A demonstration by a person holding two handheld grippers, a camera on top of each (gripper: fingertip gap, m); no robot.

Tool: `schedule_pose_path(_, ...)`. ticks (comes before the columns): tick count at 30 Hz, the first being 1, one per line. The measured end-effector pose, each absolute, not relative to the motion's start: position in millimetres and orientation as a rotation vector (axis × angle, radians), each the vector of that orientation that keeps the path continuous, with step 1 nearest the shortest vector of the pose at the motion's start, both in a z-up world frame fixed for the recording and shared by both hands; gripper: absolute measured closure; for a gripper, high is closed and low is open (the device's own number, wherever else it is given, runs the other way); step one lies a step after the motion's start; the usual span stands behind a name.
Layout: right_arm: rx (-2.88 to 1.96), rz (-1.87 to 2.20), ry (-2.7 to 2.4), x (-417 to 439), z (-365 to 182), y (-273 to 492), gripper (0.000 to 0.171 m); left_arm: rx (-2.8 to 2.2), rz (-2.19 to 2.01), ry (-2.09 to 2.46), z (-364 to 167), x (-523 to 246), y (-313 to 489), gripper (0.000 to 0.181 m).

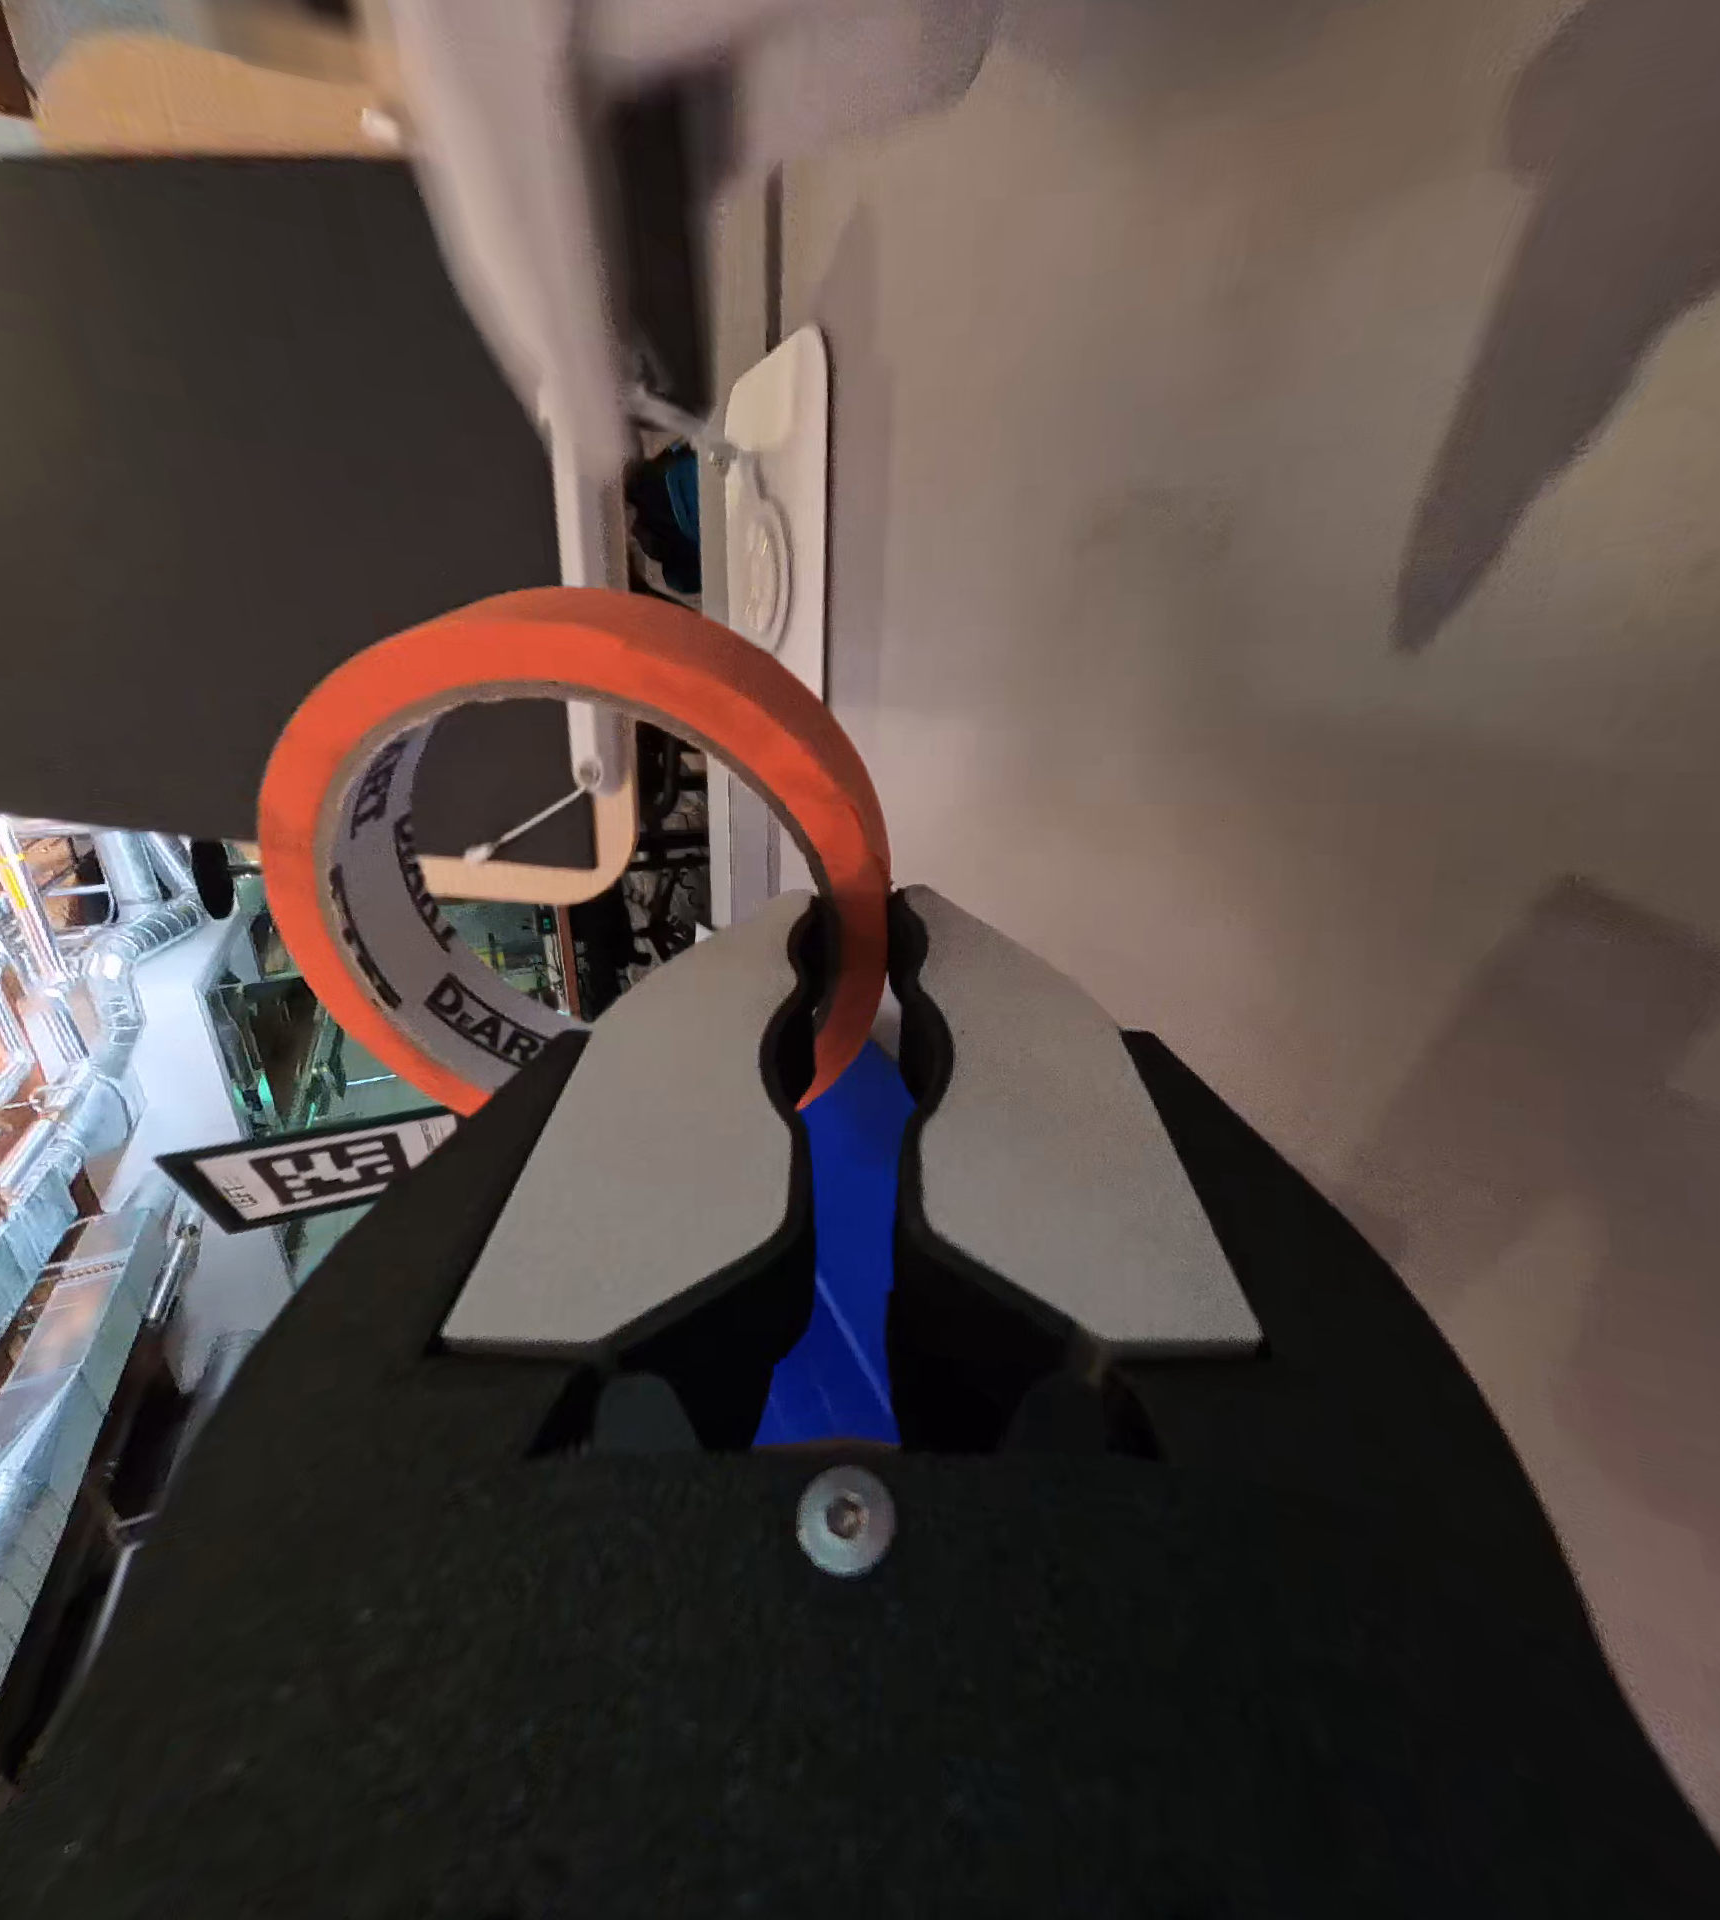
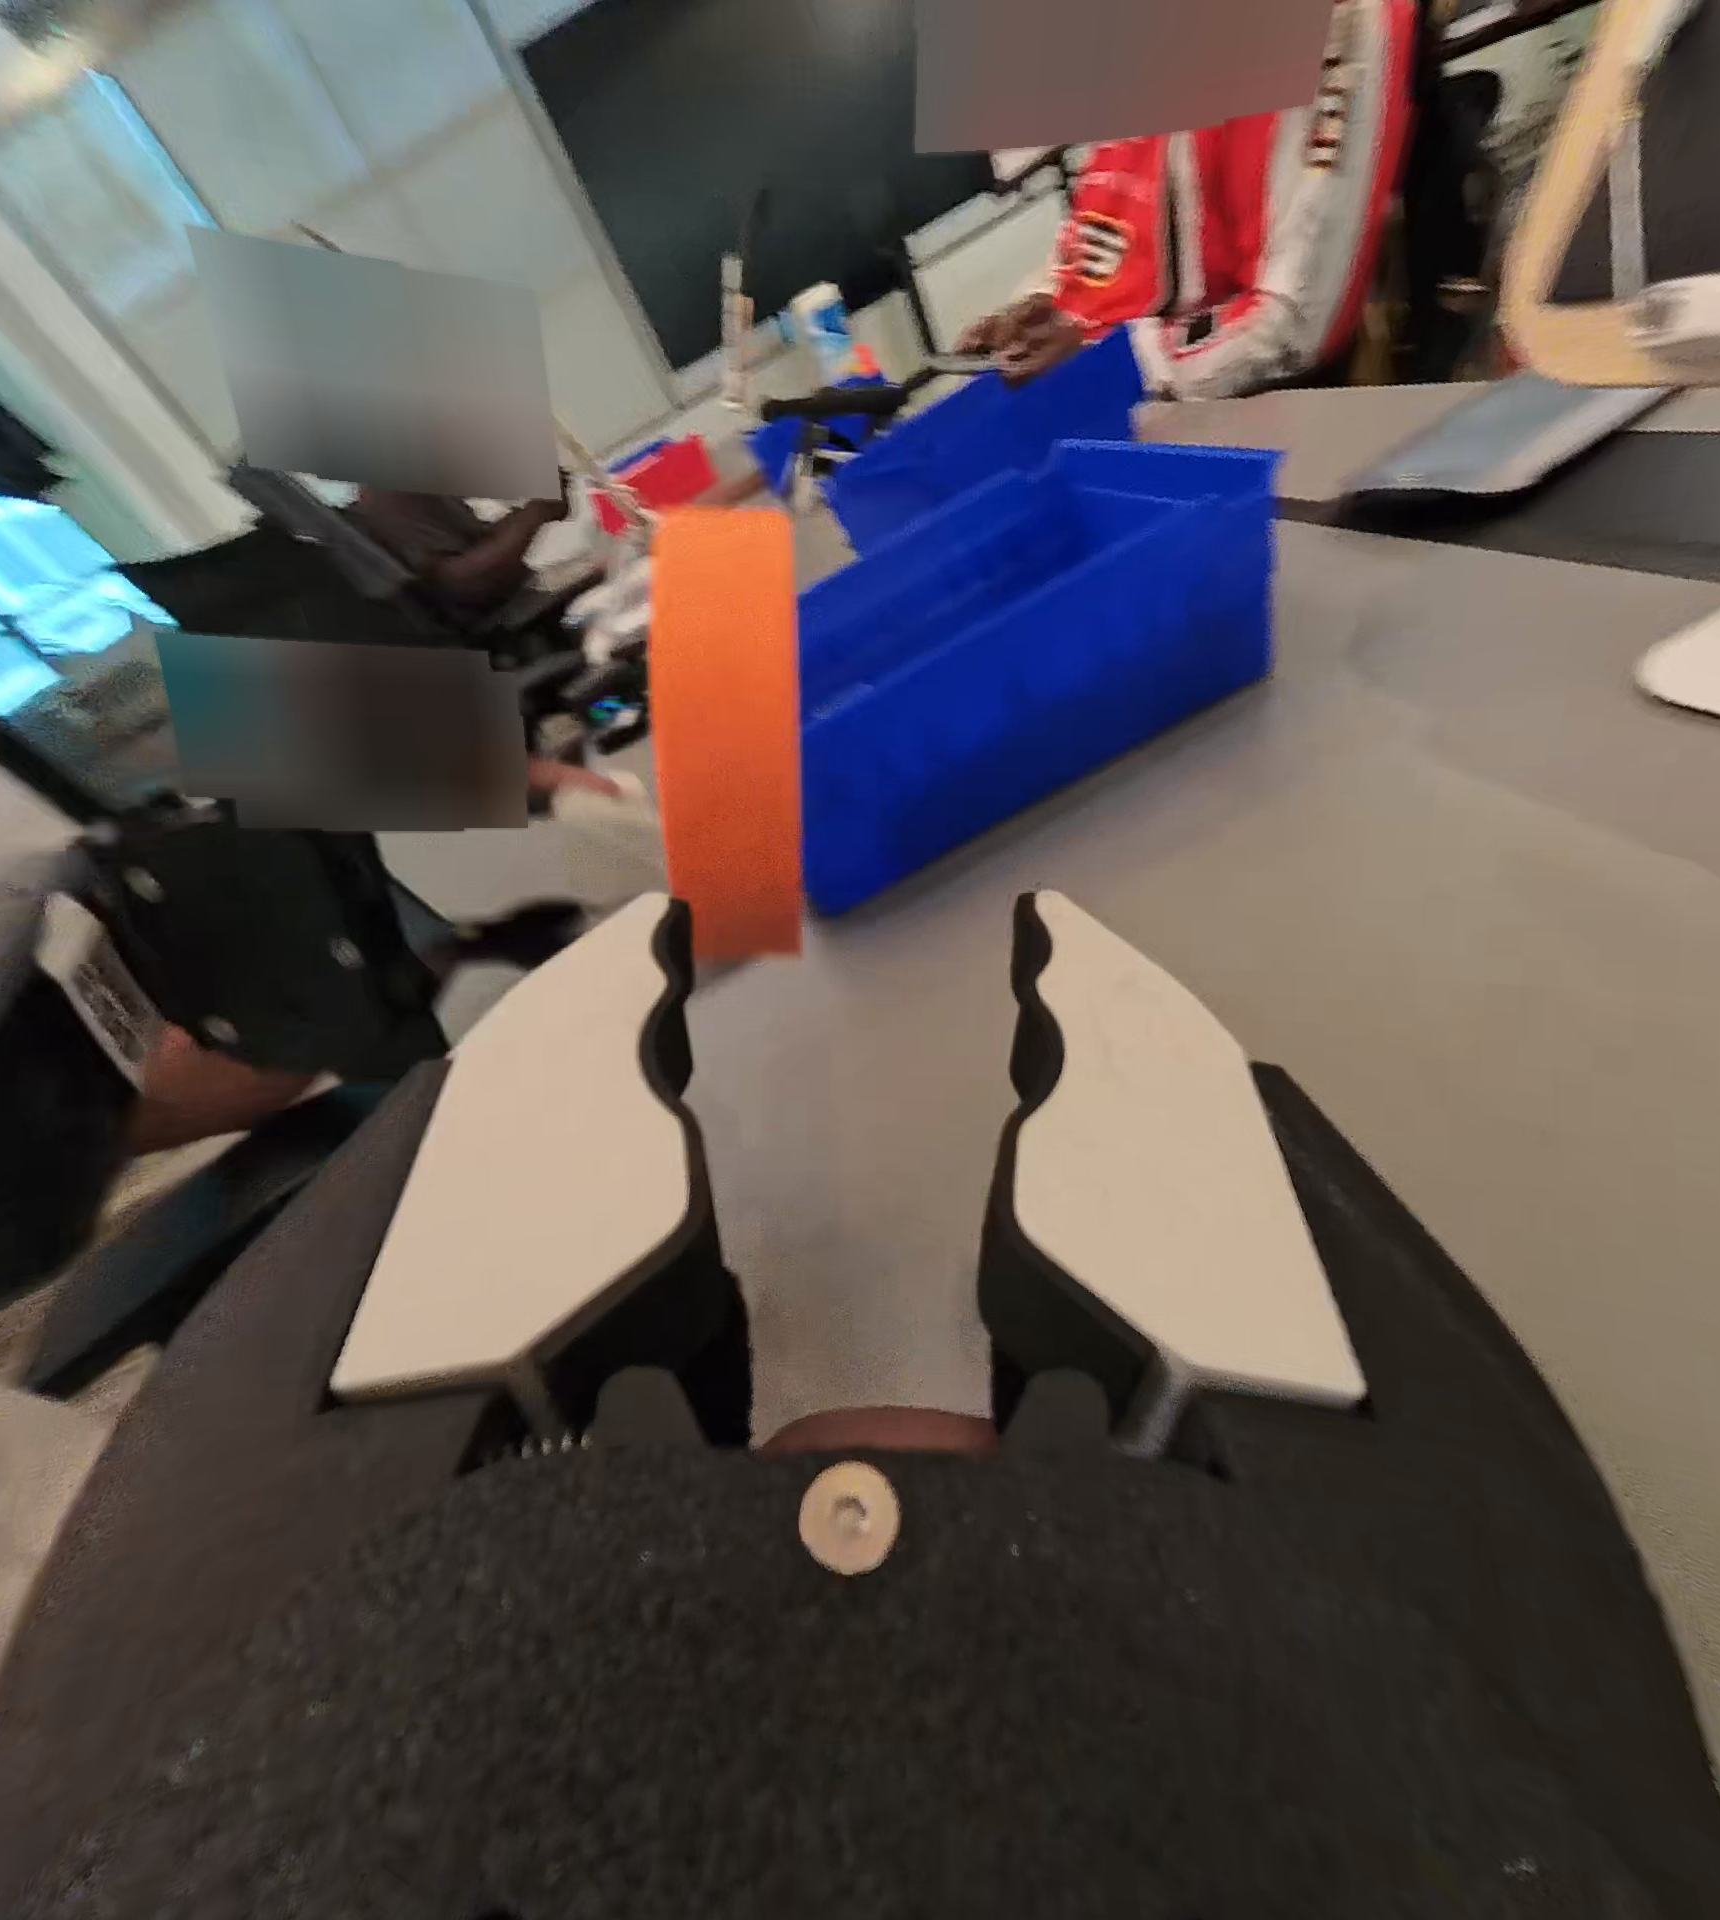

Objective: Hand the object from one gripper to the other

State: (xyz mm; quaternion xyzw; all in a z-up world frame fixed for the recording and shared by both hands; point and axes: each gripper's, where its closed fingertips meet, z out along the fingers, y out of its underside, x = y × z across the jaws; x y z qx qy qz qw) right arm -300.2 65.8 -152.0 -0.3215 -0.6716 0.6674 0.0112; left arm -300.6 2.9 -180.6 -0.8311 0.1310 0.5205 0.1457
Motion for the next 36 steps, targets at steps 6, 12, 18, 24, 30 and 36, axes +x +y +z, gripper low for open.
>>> schedule_pose_path(6, -0.957, 2.109, -2.113, -281.3, -164.6, 58.4, 0.14, -2.441, 1.476, 0.372, -207.3, -279.9, 24.8, 0.17)
schedule_pose_path(12, -1.04, 1.984, -2.159, -287.4, -195.6, 69.7, 0.144, -2.545, 1.375, 0.276, -240.2, -280.0, 25.6, 0.164)
schedule_pose_path(18, -1.106, 1.856, -2.071, -304.0, -196.7, 100.3, 0.145, -2.258, 1.246, -0.122, -216.9, -267.4, 5.4, 0.155)
schedule_pose_path(24, -1.085, 1.983, -2.145, -290.0, -193.0, 79.5, 0.144, -1.968, 0.664, -0.502, -203.0, -284.5, 1.2, 0.132)
schedule_pose_path(30, -0.8, 2.176, -2.283, -252.9, -175.4, 46.8, 0.144, -1.949, 0.232, -0.429, -219.7, -272.2, 8.9, 0.125)
schedule_pose_path(36, -0.654, 2.21, -2.392, -237.5, -176.0, 48.9, 0.144, -1.82, -0.168, -0.296, -207.6, -238.4, 20.0, 0.153)
